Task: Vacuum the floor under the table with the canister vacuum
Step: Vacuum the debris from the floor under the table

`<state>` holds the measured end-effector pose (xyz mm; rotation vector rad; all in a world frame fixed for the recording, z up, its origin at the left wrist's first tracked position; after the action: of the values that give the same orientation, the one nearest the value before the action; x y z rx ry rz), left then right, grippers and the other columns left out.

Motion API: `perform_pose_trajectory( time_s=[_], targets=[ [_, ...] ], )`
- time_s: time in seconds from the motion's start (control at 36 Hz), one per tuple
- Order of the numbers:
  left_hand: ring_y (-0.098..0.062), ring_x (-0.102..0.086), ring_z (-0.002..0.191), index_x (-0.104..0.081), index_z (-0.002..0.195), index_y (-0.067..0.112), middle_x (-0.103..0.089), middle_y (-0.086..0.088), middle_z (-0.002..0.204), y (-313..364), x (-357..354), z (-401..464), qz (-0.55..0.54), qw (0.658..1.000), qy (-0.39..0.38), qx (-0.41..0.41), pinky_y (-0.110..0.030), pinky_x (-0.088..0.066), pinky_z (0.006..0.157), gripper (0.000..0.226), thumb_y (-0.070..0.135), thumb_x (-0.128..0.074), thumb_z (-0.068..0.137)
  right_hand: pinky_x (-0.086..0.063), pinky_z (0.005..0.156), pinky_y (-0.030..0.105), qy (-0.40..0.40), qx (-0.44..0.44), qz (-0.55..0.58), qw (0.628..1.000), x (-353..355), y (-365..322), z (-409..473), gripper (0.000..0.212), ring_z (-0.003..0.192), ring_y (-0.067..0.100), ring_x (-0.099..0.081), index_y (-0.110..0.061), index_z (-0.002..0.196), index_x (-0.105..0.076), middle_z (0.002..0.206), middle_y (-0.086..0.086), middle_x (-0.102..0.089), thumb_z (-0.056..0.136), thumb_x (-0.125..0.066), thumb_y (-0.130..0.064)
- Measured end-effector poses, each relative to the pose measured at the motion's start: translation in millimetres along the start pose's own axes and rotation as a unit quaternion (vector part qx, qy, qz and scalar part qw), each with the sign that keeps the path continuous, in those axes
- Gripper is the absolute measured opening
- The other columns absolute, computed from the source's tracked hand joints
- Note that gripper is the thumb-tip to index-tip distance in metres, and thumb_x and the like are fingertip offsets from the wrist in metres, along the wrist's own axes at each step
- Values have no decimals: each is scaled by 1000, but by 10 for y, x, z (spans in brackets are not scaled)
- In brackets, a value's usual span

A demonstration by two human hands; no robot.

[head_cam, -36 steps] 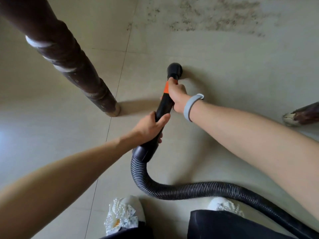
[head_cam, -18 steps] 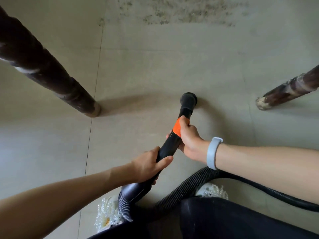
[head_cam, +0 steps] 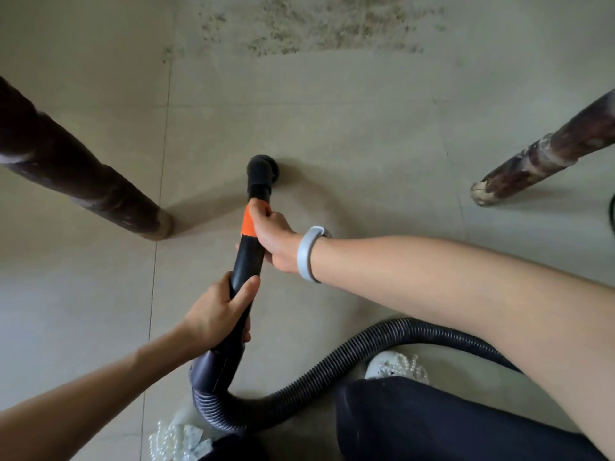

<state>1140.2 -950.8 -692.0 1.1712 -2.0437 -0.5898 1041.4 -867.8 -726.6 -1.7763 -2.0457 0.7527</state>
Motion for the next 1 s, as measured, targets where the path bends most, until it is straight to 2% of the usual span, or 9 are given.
perform_pose_trajectory(
  time_s=[0.08, 0.17, 0.28, 0.36, 0.44, 0.53, 0.64, 0.83, 1.0],
  targets=[
    [-23, -63, 45, -41, 90, 9, -61, -5, 50, 138, -165, 125, 52, 996, -72, -29, -27, -48, 47, 27, 35, -44, 98, -52, 93, 48, 61, -4, 32, 998, 423, 106, -16, 42, 103, 34, -63, -16, 93, -46, 116, 17, -62, 92, -36, -57],
    [-21, -63, 46, -41, 88, 13, -62, -3, 55, 351, -369, 273, 123, 979, -148, -61, -30, -51, 49, 27, 38, -45, 97, -53, 89, 49, 125, -9, 108, 986, 937, 238, -82, 40, 107, 35, -61, -15, 99, -47, 119, 16, -59, 93, -39, -54],
    [-21, -64, 50, -41, 85, 21, -63, -2, 58, 660, -649, 477, 225, 938, -242, -105, -36, -56, 58, 28, 47, -44, 96, -53, 89, 49, 206, -26, 211, 955, 1535, 375, -301, 31, 108, 34, -61, -19, 85, -45, 103, 10, -56, 97, -42, -47],
    [-22, -63, 49, -43, 88, 20, -62, -2, 59, 872, -841, 615, 256, 916, -282, -128, -40, -57, 58, 32, 51, -44, 94, -52, 90, 49, 253, -25, 259, 932, 1871, 418, -433, 33, 90, 29, -65, -12, 97, -46, 92, 10, -60, 99, -40, -44],
    [-23, -64, 50, -44, 88, 21, -63, -1, 59, 1045, -974, 730, 291, 900, -283, -158, -35, -56, 57, 33, 53, -43, 93, -53, 87, 46, 284, -16, 284, 916, 2077, 384, -492, 34, 78, 25, -66, -10, 113, -45, 88, 11, -62, 100, -40, -41],
    [-25, -65, 52, -45, 88, 22, -64, -1, 60, 1105, -999, 841, 297, 899, -271, -172, -36, -56, 57, 32, 54, -43, 93, -54, 84, 44, 303, -9, 284, 910, 2120, 318, -470, 36, 104, 33, -62, -11, 118, -44, 119, 17, -58, 99, -41, -42],
    [-23, -66, 54, -46, 89, 23, -64, 0, 61, 1045, -913, 948, 295, 905, -257, -168, -37, -58, 62, 32, 55, -42, 93, -51, 71, 36, 313, -4, 250, 916, 2012, 246, -435, 46, 104, 28, -57, -10, 133, -42, 115, 11, -53, 100, -36, -42],
    [-18, -63, 49, -44, 86, 23, -64, -2, 61, 902, -867, 784, 282, 910, -250, -170, -36, -57, 58, 30, 52, -41, 95, -52, 91, 47, 306, -9, 266, 914, 1816, 305, -501, 49, 111, 33, -57, -10, 132, -40, 119, 13, -54, 99, -37, -46],
    [-23, -64, 50, -43, 88, 17, -65, -7, 66, 676, -786, 500, 227, 928, -263, -138, -38, -57, 56, 33, 49, -41, 96, -54, 85, 42, 315, -34, 234, 919, 1555, 381, -642, 34, 108, 32, -59, -13, 111, -44, 108, 10, -55, 97, -40, -44]
  ],
)
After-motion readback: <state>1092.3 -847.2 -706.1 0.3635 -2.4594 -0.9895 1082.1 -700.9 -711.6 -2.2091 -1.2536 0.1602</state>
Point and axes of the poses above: each hand's wrist, its own z-axis towards the middle knuckle, its own x-axis out of the back of the hand, y = z × x, the point moved 4 cm from there along z, towards the middle knuckle
